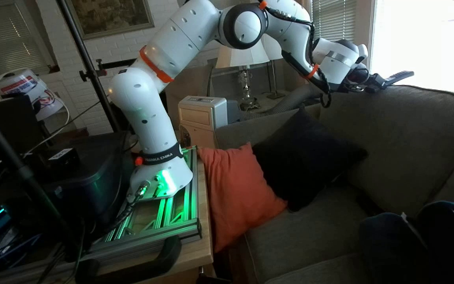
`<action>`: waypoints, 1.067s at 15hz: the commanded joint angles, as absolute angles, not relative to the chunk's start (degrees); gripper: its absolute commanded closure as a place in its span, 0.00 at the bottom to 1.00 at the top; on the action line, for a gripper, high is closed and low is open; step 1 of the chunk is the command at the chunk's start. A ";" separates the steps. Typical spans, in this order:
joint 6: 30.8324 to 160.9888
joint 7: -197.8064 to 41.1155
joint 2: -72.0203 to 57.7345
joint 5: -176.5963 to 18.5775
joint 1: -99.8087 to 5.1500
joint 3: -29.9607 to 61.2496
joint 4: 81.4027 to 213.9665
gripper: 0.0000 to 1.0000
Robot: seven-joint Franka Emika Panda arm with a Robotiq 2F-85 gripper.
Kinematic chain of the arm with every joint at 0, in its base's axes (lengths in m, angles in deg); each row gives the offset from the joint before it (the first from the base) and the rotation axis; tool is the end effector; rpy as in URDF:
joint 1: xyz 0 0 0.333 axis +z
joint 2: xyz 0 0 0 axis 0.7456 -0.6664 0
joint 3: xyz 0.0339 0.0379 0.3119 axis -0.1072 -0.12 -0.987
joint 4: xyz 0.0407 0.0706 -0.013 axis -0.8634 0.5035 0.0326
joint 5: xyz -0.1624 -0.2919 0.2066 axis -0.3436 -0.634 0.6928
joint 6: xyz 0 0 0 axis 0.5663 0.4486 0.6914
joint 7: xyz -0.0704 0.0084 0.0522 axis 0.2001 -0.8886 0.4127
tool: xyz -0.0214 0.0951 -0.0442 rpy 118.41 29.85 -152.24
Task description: Put the remote control on the backrest of the sofa.
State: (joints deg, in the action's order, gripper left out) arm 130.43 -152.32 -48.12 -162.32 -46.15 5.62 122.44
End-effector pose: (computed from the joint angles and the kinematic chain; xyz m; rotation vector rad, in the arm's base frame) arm 0.7660 0.1478 0.2262 2.6995 0.1105 1.3818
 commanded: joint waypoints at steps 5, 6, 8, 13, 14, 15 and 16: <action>129.07 -141.85 -55.00 -154.81 -47.21 2.19 112.61 0.70; 128.77 -140.36 -55.34 -153.80 -47.25 1.72 112.35 0.70; 128.10 -137.76 -55.95 -152.12 -47.32 0.94 111.85 0.70; 125.99 -133.21 -56.73 -149.40 -47.30 -0.41 110.69 0.70; 125.58 -132.42 -56.74 -149.04 -47.35 -0.72 110.74 0.70; 125.00 -131.92 -56.52 -148.62 -47.37 -1.00 111.08 0.70; 124.52 -131.53 -56.12 -148.30 -47.32 -1.21 111.40 0.70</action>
State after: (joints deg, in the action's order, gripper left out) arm 126.46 -135.05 -54.72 -150.64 -47.17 0.66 113.25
